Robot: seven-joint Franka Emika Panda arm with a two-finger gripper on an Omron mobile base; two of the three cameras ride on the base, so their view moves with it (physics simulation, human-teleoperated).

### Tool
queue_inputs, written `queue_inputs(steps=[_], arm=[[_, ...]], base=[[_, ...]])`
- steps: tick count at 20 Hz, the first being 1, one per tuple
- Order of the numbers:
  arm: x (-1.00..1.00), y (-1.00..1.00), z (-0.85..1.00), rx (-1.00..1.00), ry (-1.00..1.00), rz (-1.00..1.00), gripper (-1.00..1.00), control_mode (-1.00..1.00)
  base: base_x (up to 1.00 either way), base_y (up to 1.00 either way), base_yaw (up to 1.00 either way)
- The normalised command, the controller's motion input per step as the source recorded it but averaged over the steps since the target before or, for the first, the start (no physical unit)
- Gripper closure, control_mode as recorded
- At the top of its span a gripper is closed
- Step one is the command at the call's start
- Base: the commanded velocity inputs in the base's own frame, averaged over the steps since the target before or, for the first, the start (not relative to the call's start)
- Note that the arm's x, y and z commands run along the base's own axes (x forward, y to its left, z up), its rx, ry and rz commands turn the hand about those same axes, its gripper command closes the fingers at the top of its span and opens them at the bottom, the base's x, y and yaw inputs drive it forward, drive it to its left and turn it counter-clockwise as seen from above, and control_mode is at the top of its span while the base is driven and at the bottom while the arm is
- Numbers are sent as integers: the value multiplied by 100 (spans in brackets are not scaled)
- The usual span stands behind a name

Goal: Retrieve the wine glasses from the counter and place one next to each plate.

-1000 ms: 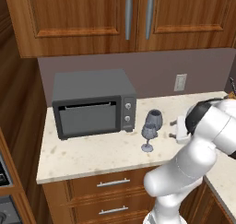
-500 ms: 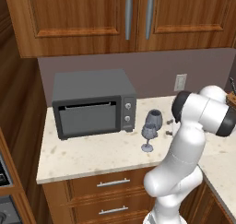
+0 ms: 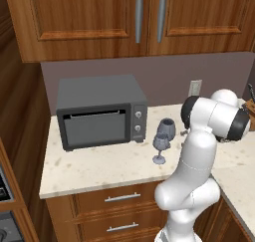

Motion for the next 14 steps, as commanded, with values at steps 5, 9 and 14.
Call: queue_inputs(steps=[5,9,14], arm=[[-12,31,0,0,0,0,-100,-100],[0,48,-3,0,2,0,-100,-100],[0,21,-1,1,5,-1,-100,-100]], base=[[0,0,0],[0,0,0],[0,0,0]])
